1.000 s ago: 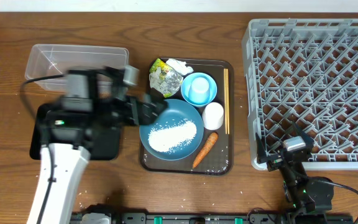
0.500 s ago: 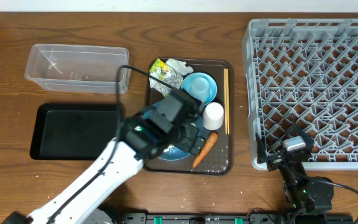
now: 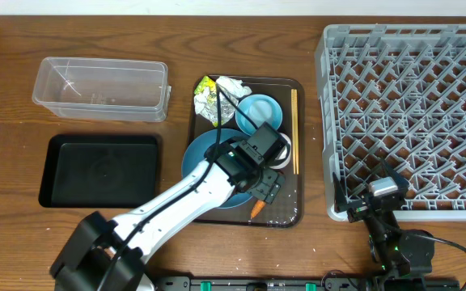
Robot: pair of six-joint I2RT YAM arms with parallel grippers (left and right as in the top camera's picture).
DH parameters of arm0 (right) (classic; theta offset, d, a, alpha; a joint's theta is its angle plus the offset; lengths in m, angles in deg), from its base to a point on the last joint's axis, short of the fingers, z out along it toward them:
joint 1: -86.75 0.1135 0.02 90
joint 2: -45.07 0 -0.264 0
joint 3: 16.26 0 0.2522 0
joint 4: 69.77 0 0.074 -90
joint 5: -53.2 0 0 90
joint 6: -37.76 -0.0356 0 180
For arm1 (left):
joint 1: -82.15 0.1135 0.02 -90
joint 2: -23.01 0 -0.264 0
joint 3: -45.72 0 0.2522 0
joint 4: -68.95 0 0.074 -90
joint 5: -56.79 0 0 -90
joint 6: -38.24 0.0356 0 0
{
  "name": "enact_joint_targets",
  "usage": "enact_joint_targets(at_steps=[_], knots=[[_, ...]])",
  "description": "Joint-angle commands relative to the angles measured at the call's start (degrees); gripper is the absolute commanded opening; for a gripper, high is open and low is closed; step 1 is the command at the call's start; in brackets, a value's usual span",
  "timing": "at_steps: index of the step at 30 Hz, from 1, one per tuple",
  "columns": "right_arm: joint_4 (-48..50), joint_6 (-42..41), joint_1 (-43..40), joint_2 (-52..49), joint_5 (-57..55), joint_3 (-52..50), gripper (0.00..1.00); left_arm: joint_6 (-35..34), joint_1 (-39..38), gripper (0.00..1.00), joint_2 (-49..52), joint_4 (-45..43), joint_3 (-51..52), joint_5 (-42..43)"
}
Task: Sort waste into correct bins and load items into the dishwasher rack
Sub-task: 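Reach the left gripper to the blue plate rim and grasp it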
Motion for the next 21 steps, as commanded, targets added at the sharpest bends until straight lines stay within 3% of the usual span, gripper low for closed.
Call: enact_joint_targets(at_steps=[1,21], knots=[[-0.24,0.02,0.7,0.13,0.09,-0.09,0.99,-0.52,-0.02,0.8,1.68,-1.18,-1.09,-5.05],[-0.24,0.02,0.7,0.13,0.09,-0.09,0.99,-2.05,-0.09,0.63,9.55,-1.7,-0.98,-5.01]])
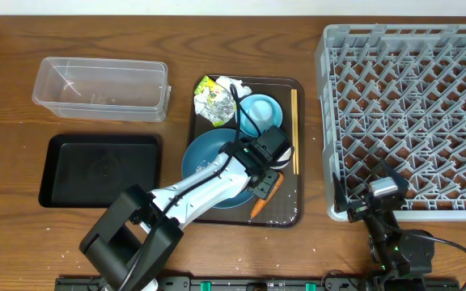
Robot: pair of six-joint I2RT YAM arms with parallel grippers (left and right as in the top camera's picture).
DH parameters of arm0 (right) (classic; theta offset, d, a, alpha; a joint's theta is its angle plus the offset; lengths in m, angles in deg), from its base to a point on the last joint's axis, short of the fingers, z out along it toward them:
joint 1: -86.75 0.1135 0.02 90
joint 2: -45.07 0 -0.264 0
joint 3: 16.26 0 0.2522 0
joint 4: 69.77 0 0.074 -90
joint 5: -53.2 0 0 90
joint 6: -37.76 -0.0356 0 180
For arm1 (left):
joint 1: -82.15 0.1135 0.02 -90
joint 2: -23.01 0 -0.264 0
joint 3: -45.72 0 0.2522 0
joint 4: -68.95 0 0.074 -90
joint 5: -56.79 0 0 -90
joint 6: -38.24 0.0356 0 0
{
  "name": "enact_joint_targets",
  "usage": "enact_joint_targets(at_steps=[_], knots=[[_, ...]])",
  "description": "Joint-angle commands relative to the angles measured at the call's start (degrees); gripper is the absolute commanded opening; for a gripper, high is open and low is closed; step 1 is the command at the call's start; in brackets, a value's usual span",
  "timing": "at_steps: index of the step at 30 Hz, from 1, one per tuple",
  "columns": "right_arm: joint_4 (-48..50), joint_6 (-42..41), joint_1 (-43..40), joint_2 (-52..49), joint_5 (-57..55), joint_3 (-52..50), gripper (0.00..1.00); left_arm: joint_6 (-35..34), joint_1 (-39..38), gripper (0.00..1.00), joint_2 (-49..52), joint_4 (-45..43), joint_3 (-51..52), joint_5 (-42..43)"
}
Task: Sort waste into correct bins and load items into the dishwasher rack
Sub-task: 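Reach the left gripper to the blue plate rim and grasp it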
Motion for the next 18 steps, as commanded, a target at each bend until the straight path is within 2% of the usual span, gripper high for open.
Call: enact_joint_targets(at_steps=[1,4,11,18], knots=[[-0.24,0.02,0.72,0.13,0.09,-0.09,0.99,-0.79,-0.09,0.62,0.66,0.92,-0.98,-0.83],[-0.24,0.02,0.72,0.13,0.07,-0.09,0.99,-0.79,-0.09,0.56,0.66,2.23,-0.98,-0.83],[-0.24,0.02,0.72,0.13,0.09,-0.09,0.99,-0.83,-0.09,0.5,0.66,3.08,-0.15,-0.79],[-0.24,0.02,0.72,0.13,0.09,-0.09,0.99,-1.03,-0.09,0.36,0.66,3.15,0.22,-0.81]])
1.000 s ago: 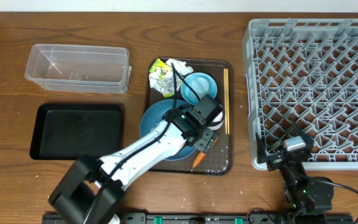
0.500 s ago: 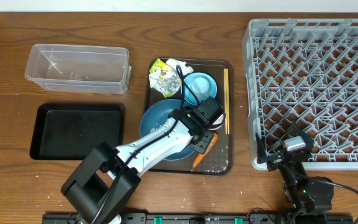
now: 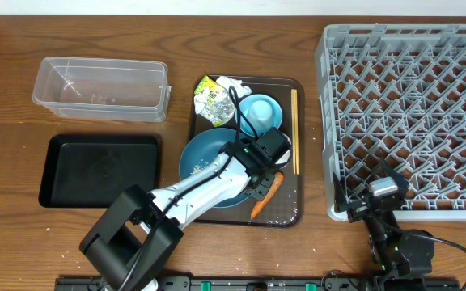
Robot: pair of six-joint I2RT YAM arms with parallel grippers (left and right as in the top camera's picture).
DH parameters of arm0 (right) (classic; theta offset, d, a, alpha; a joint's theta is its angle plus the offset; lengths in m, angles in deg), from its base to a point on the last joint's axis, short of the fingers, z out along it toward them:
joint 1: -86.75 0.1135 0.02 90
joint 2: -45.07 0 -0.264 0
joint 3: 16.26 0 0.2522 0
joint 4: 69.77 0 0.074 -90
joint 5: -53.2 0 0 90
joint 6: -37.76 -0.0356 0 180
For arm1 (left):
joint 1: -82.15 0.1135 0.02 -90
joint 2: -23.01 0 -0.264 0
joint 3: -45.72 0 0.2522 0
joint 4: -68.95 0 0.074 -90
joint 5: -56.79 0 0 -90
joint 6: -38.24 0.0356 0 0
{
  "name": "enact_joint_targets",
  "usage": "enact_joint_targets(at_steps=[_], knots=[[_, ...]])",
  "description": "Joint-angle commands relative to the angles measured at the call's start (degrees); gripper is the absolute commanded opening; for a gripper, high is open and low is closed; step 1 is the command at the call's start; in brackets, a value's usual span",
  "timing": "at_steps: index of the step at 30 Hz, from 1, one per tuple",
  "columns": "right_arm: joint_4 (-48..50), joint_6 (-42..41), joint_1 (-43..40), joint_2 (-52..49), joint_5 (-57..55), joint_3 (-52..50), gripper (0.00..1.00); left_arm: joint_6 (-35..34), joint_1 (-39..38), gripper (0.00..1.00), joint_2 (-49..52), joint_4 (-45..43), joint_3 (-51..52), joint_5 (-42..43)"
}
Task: Sort waste into correct bins and load items into the dishwasher rack
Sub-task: 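Reach the left gripper to the blue plate rim and grasp it, then lift the blue plate with the left gripper over the black tray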
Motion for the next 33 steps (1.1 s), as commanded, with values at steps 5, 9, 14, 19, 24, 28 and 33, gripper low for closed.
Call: enact_joint_targets(at_steps=[5,9,14,19,24,28,33], knots=[[-0.24,0.02,0.72,0.13,0.09,-0.09,0.99,-0.33,-0.02,0.28,0.66,0.31,0.2,-0.85],[-0.24,0.02,0.72,0.13,0.09,-0.09,0.99,-0.33,-0.02,0.19,0.61,0.0,0.17,-0.83],[-0.24,0.02,0.72,0.13,0.09,-0.09,0.99,-0.35,-0.02,0.11,-0.13,0.22,-0.04,-0.83],[-0.24,0.02,0.72,0.13,0.09,-0.09,0.99,-0.35,0.0,0.08,-2.99,0.46,-0.13,-0.83],[-0.24,0.02,0.72,0.13,0.09,-0.09,0.99,-0.79,0.0,0.06,-8.22,2.03,-0.13,-0.9],[-0.24,0.02,0.72,0.13,0.09,-0.09,0.99,-0.79,0.0,0.06,-12.07,3.1,-0.13,-0.94],[-0.24,0.02,0.72,0.13,0.09,-0.09,0.99,-0.76,0.0,0.06,-16.7,4.09,-0.13,-1.11]])
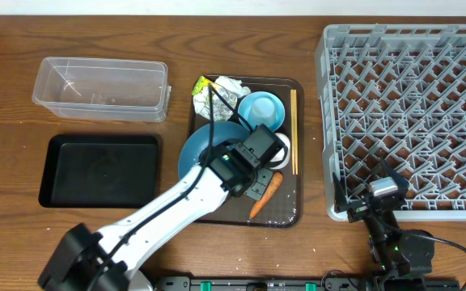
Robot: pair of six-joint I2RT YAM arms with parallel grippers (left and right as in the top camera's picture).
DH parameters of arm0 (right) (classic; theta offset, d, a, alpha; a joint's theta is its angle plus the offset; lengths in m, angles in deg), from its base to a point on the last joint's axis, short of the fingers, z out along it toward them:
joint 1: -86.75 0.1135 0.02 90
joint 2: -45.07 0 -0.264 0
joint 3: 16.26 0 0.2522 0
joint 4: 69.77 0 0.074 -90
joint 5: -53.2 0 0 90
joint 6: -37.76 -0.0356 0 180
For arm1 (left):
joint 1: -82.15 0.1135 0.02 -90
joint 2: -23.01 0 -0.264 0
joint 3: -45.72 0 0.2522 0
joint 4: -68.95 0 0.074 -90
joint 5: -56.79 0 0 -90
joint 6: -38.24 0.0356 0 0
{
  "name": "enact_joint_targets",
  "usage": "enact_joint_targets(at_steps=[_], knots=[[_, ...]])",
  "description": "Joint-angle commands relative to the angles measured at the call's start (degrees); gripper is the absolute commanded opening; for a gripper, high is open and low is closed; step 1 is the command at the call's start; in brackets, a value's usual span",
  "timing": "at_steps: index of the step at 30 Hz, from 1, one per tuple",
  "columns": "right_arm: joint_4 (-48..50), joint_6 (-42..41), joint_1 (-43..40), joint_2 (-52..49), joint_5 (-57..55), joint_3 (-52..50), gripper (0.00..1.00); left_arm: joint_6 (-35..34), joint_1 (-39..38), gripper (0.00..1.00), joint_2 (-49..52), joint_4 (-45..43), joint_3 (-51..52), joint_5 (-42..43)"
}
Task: Sort waste into correct bins and load items into the dishwasher rack
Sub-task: 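Lift the blue plate with the left gripper over the black tray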
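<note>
My left gripper (257,187) is low over the brown tray (298,212), at the right rim of the blue plate (199,152) and touching or just above the upper end of the carrot (265,196). Its jaws are hidden under the wrist. The carrot lies slanted on the tray's front right part. A light blue bowl (263,108), a crumpled yellow-and-white wrapper (214,90) and wooden chopsticks (294,129) also lie on the tray. My right gripper (369,200) rests at the front edge of the grey dishwasher rack (411,105).
A clear plastic bin (102,87) stands at the back left. In front of it lies a black tray bin (99,170). The rack fills the right side of the table. Bare wood shows between tray and rack.
The left arm has changed posture, its forearm now coming in from the lower left. The gripper stays by the carrot's upper end. The blue plate shows more and sits slightly further back.
At first my left gripper covered most of the carrot, only its tip showing. Then the gripper was a little further back and the carrot lay in full view. It stayed so, the plate shifting slightly left, and now the arm stands re-posed over the same spot.
</note>
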Motion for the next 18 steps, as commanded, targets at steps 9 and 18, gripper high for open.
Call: enact_joint_targets(at_steps=[9,18], knots=[[-0.24,0.02,0.72,0.13,0.09,-0.09,0.99,-0.07,0.31,0.06,-8.81,1.25,-0.13,-5.55],[-0.24,0.0,0.72,0.13,0.09,-0.09,0.99,-0.09,2.1,0.06,-13.62,1.44,-0.13,-11.17]])
